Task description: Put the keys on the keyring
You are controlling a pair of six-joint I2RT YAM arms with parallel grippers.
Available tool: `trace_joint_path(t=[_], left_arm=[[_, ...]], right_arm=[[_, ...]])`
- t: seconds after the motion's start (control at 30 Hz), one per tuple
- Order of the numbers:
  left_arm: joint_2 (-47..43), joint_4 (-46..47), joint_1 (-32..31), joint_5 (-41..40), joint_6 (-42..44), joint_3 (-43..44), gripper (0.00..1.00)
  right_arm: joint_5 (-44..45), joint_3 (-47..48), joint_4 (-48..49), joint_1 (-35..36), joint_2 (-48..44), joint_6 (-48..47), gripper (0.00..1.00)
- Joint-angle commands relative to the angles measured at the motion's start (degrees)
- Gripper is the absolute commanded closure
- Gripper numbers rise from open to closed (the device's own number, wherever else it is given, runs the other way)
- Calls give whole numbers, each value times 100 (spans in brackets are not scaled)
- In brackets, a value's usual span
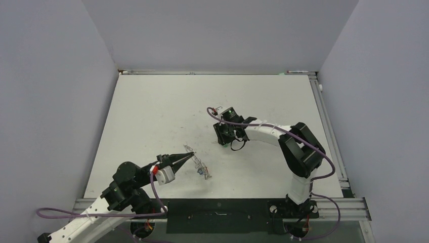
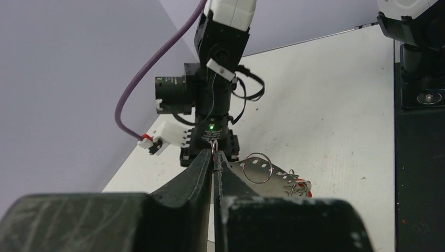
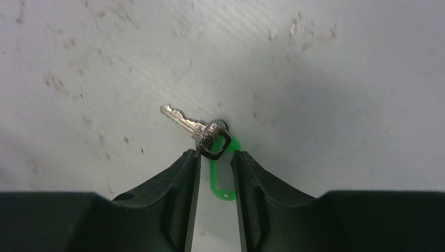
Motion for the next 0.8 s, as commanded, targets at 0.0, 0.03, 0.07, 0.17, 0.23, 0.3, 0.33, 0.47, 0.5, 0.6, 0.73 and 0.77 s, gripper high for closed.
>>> trace_joint_path(t=[0.0,0.03,0.07,0.17,0.23,0.3,0.33,0.47,0.5,0.6,0.73,0.77], left_arm=[[84,451,36,114,-9,59,100],[110,455,36,126,4,67,100],[136,456,30,136,11,69,100],[187,456,35,147,31,78,100],[197,464,34,149,34,78,100],[198,464,36,178,27,69,100],[199,464,32,188,23,69,100],[174,460,31,185,22,47,100],[173,468,29,174,18,39,100],[210,531,34,188,18,29,100],[301,496,36,201,48,62,100],[295,491,30,201,49,53,100]], right_arm=[[174,-402,-867,4,-1119,347,68],[178,-409,-907,5,-1314,431,68],[232,-398,-949,3,-1487,485,67],[330,-340,-926,-5,-1750,529,61],[439,-312,-883,-21,-1681,525,53],[425,-263,-894,-28,-1460,414,51],[350,-265,-883,-39,-1355,319,51],[-53,-436,-638,-85,-1185,-83,50],[-138,-458,-578,-80,-1183,-132,50],[-317,-492,-449,-44,-1148,-133,50],[-268,-555,-355,27,-1087,-46,51],[-227,-584,-332,36,-1078,-38,51]])
